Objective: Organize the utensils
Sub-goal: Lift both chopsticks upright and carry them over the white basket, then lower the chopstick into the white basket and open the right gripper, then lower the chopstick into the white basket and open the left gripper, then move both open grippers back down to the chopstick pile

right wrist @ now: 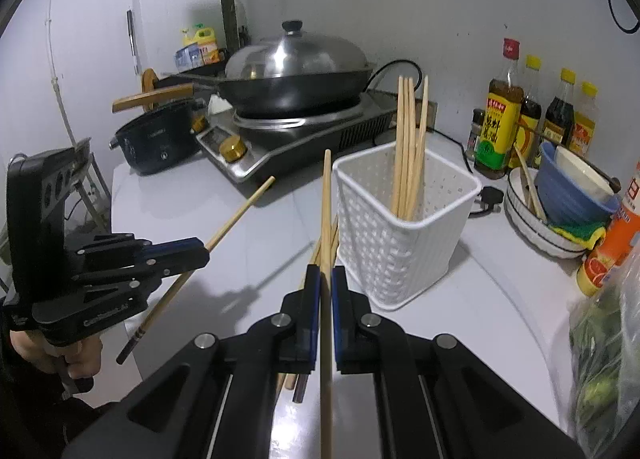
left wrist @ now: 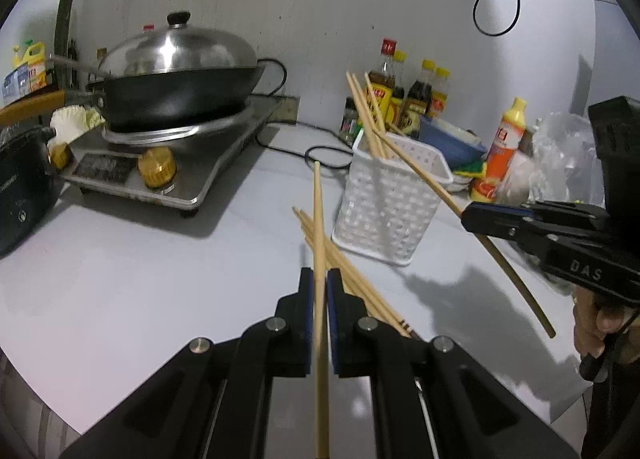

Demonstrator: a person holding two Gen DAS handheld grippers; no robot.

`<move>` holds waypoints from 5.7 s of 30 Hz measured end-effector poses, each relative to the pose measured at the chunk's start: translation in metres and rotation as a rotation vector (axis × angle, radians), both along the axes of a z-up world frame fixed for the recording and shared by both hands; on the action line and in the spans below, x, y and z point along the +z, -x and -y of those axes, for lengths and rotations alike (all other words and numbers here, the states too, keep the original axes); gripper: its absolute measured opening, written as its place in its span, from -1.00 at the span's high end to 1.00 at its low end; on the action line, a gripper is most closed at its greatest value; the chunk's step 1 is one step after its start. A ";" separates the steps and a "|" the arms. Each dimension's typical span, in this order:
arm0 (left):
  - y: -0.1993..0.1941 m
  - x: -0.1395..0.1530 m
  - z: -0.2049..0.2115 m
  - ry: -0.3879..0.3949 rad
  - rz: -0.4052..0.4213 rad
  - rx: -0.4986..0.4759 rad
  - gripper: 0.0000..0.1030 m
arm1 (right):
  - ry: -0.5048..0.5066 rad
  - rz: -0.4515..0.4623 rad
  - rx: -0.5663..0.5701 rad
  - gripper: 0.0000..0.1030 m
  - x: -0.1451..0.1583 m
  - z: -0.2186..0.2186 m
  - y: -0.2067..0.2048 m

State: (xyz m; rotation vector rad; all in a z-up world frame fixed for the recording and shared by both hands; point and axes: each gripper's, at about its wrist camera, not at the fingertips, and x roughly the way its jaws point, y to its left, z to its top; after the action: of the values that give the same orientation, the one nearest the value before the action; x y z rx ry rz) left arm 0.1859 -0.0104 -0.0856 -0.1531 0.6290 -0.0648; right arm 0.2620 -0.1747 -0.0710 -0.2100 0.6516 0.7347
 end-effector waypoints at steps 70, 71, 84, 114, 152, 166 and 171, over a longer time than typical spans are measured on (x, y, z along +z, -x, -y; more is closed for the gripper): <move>-0.051 0.111 -0.023 0.090 0.258 -0.016 0.89 | -0.115 -0.005 -0.138 0.28 0.027 0.026 -0.114; -0.054 0.115 -0.022 0.105 0.268 -0.017 0.89 | -0.115 -0.003 -0.139 0.27 0.026 0.029 -0.111; -0.107 0.157 0.016 0.184 0.364 -0.043 0.89 | -0.176 0.010 -0.183 0.21 0.017 0.082 -0.105; -0.150 0.052 0.028 0.231 0.029 -0.036 0.26 | -0.124 0.010 -0.207 0.21 0.013 0.083 -0.094; 0.005 0.035 -0.043 0.295 0.099 0.027 -0.17 | 0.021 0.073 -0.148 0.15 0.024 0.023 0.026; 0.032 -0.009 -0.083 0.195 0.048 0.123 -0.17 | 0.101 -0.046 -0.180 0.15 -0.029 -0.021 0.012; 0.034 -0.021 -0.092 0.200 0.032 0.138 -0.17 | 0.138 -0.084 -0.190 0.14 -0.046 -0.038 0.001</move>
State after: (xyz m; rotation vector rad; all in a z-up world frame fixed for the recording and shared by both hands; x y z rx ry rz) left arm 0.1524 0.0812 -0.1067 -0.3879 0.5776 0.0030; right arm 0.2614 -0.1369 -0.1170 -0.2416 0.7917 0.5180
